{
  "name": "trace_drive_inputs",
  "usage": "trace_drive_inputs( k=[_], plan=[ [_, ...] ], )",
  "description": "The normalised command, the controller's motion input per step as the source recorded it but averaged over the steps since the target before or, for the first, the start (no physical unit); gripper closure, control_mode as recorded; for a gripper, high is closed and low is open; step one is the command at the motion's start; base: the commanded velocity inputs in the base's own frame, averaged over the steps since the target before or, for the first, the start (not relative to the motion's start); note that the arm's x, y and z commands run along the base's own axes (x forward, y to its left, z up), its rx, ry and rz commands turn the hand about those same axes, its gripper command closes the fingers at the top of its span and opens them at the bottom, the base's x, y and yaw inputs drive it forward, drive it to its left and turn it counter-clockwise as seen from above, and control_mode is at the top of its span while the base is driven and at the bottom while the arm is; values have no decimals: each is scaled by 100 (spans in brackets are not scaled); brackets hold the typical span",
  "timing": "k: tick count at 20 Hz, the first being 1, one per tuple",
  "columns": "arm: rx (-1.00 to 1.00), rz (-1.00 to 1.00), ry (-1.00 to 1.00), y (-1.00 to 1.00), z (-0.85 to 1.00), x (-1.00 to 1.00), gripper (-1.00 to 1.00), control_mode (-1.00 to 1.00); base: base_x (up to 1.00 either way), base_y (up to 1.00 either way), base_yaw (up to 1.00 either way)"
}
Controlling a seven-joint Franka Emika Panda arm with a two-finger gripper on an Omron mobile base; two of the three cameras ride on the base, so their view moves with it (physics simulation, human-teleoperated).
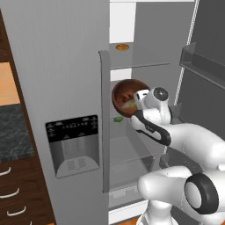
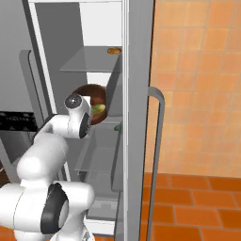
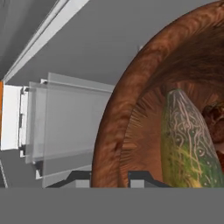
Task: Pick the chicken drumstick and cucumber from their plates and place them in the bowl. Then put the bowl in the fridge.
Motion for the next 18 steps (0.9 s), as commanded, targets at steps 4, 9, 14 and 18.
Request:
trace_drive_inputs(
  k=[4, 9, 14, 18],
  plan=[
    [0, 0, 0, 0, -6, 76, 100, -100, 0, 0, 0],
    [0, 0, 0, 0, -21, 74, 100, -100, 0, 0, 0],
    [0, 0, 1, 4, -27, 49, 100, -100, 0, 0, 0],
    [0, 0, 0, 2, -15, 36, 100, -100, 0, 0, 0]
  ],
)
